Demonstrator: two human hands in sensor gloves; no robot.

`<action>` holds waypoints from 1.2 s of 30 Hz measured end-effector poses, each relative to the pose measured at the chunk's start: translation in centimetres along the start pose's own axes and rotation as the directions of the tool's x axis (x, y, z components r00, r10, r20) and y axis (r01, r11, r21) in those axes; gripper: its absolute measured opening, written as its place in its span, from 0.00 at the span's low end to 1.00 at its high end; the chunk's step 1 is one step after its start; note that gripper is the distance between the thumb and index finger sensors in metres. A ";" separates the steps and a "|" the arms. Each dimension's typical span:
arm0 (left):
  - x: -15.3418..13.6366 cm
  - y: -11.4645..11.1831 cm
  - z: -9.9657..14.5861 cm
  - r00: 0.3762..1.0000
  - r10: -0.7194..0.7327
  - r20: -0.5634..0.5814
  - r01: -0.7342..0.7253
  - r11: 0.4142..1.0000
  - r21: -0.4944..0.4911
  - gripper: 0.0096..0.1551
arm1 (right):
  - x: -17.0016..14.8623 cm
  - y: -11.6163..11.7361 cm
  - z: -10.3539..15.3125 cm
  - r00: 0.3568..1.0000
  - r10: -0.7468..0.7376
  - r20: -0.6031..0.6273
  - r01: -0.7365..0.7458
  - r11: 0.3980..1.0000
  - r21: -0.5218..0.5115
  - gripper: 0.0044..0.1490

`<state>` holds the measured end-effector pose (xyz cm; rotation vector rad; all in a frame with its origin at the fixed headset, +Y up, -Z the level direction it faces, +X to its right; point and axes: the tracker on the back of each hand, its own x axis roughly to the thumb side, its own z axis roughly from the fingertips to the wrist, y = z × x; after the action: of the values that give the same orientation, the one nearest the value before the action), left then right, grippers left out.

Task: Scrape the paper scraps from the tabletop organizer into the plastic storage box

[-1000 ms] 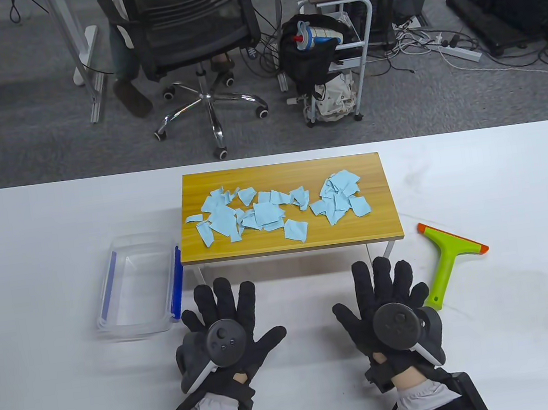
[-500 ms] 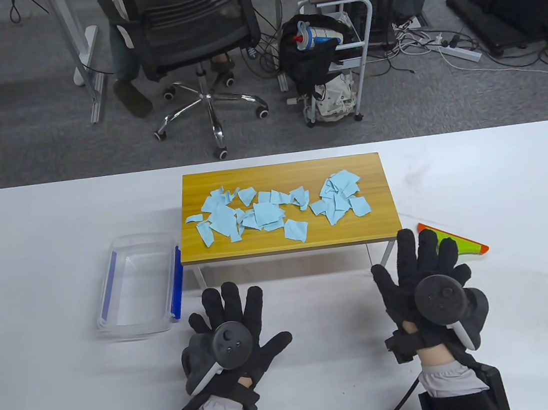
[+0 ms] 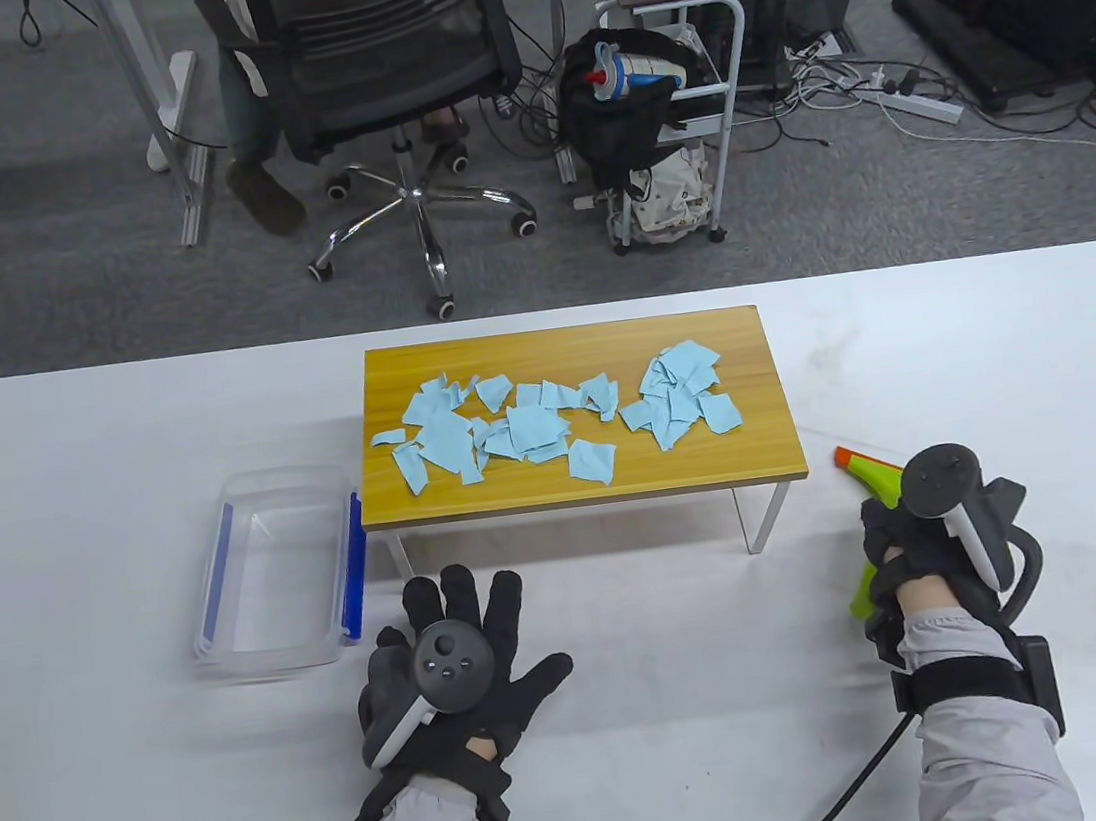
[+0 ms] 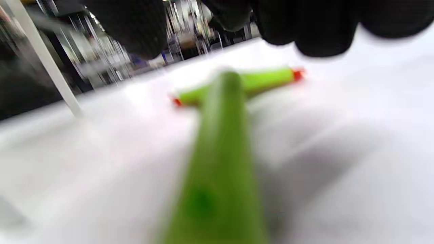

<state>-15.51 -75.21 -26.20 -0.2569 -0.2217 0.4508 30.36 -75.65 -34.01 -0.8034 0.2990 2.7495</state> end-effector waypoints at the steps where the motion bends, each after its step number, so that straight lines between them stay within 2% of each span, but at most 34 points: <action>1: 0.1 0.0 0.0 1.000 0.003 0.002 -0.003 1.000 -0.005 0.55 | 0.3 0.8 -0.2 0.997 0.079 -0.018 -0.078 0.996 0.037 0.48; 4: 0.2 0.0 0.0 1.000 0.004 0.011 -0.004 1.000 -0.005 0.54 | 0.7 2.0 -0.5 0.985 0.165 -0.039 -0.164 0.986 0.044 0.48; 11: 0.3 -0.2 -0.1 0.999 0.005 0.032 -0.005 1.000 -0.001 0.52 | -0.6 2.3 -0.9 0.993 0.034 -0.116 -0.023 0.995 0.098 0.43; 13: 0.4 -0.2 0.0 0.999 0.006 0.033 -0.006 1.000 -0.002 0.51 | -1.0 2.1 -0.7 0.992 0.041 -0.117 -0.033 0.997 0.072 0.42; 17: 0.4 -0.1 0.1 0.999 0.006 0.039 -0.007 1.000 0.016 0.50 | -1.6 0.6 0.3 0.992 -0.095 -0.083 0.092 0.995 -0.033 0.43; 20: 0.5 -0.2 0.2 0.999 0.006 0.044 -0.007 1.000 0.015 0.50 | -1.4 -1.7 1.2 0.971 -0.237 -0.006 0.234 0.963 -0.131 0.43; 22: 0.7 -0.2 0.3 0.999 -0.004 0.047 0.003 1.000 0.017 0.51 | -0.7 -4.3 2.3 0.935 -0.343 0.095 0.355 0.916 -0.189 0.43; 25: 0.7 -0.2 0.4 0.999 -0.019 0.046 0.019 1.000 0.018 0.52 | 1.3 -7.8 4.5 0.900 -0.343 0.269 0.410 0.875 -0.256 0.42; 29: 0.6 -0.1 0.3 0.999 -0.023 0.035 0.022 0.999 0.026 0.53 | 5.9 -11.2 8.2 0.852 -0.203 0.482 0.372 0.884 -0.285 0.39; 31: 0.5 0.0 0.4 0.999 -0.026 0.030 0.025 0.999 0.033 0.53 | 8.2 -12.0 9.7 0.817 -0.126 0.562 0.342 0.891 -0.297 0.37; 32: 0.5 0.0 0.4 0.999 -0.031 0.027 0.030 0.999 0.034 0.53 | 10.4 -12.5 10.9 0.781 -0.055 0.622 0.312 0.897 -0.312 0.35; 35: 0.5 0.0 0.4 0.999 -0.038 0.021 0.037 0.999 0.032 0.53 | 15.2 -12.4 13.4 0.694 0.113 0.711 0.217 0.909 -0.356 0.33; 36: 0.5 0.0 0.4 0.999 -0.039 0.020 0.038 0.999 0.033 0.53 | 16.0 -12.3 13.7 0.680 0.138 0.720 0.204 0.907 -0.367 0.32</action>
<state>-15.17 -74.87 -25.75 -0.2162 -0.2394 0.4186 14.32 -57.32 -32.99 0.2978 -0.4932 2.8527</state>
